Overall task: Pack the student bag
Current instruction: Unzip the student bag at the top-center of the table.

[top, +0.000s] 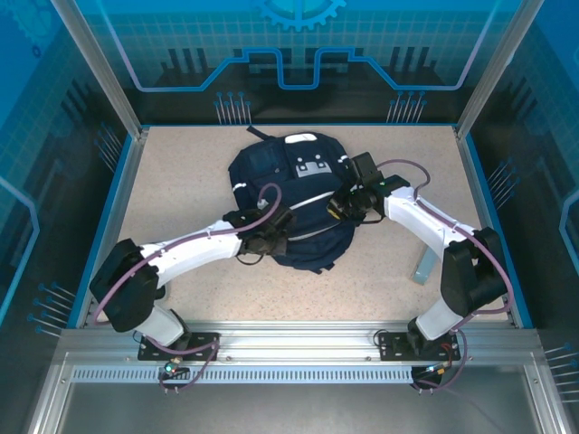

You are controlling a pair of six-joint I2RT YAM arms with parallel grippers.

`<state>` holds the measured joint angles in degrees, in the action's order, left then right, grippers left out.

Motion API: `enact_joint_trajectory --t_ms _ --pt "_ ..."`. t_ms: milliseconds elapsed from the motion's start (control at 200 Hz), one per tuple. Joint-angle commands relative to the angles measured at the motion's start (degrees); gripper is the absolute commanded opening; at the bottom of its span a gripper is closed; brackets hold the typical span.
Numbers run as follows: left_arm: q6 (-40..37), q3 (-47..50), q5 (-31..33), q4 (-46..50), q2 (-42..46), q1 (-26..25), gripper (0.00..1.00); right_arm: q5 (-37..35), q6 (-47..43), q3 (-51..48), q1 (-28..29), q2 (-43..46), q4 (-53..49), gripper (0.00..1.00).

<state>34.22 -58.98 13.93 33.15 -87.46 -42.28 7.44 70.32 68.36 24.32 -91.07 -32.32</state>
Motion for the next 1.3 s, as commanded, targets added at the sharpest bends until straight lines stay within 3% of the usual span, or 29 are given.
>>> enact_joint_trajectory --t_ms 0,340,640,700,825,890,996,1126,1216,1296 --pt "-0.99 1.59 1.33 2.64 1.36 4.18 0.0 -4.49 -2.15 1.84 -0.96 0.98 -3.37 0.0" --pt "-10.94 -4.52 0.25 -0.8 -6.01 16.69 0.0 -3.84 -4.4 2.88 -0.37 -0.54 -3.07 0.0" --pt "-12.8 -7.69 -2.51 -0.73 -7.6 21.15 0.03 5.2 -3.75 1.16 1.9 -3.38 6.88 0.0" --pt "-12.44 -7.36 -2.8 -0.22 -6.59 21.84 0.14 6.57 -3.41 1.65 2.63 -4.34 8.34 0.01" --pt "-10.17 -6.59 -2.2 2.28 -3.5 24.19 0.57 8.76 -3.49 4.74 4.31 -7.55 9.93 0.08" --pt "-7.67 -5.82 -1.19 3.87 -1.2 26.15 0.71 9.1 -4.02 6.17 5.0 -8.7 10.42 0.14" --pt "-5.26 -3.78 0.33 5.77 3.12 29.74 0.83 9.23 -5.12 8.16 5.3 -9.73 9.66 0.21" --pt "-2.65 -1.17 5.46 10.37 7.76 34.97 0.97 8.91 -6.69 8.32 5.35 -8.76 9.06 0.43" --pt "-1.09 1.21 7.88 12.94 9.98 40.07 0.99 7.84 -9.84 8.55 5.36 -7.47 7.7 0.63" --pt "1.95 3.87 8.64 14.16 12.12 45.72 0.99 6.45 -12.43 8.96 5.3 -6.32 5.6 0.74"
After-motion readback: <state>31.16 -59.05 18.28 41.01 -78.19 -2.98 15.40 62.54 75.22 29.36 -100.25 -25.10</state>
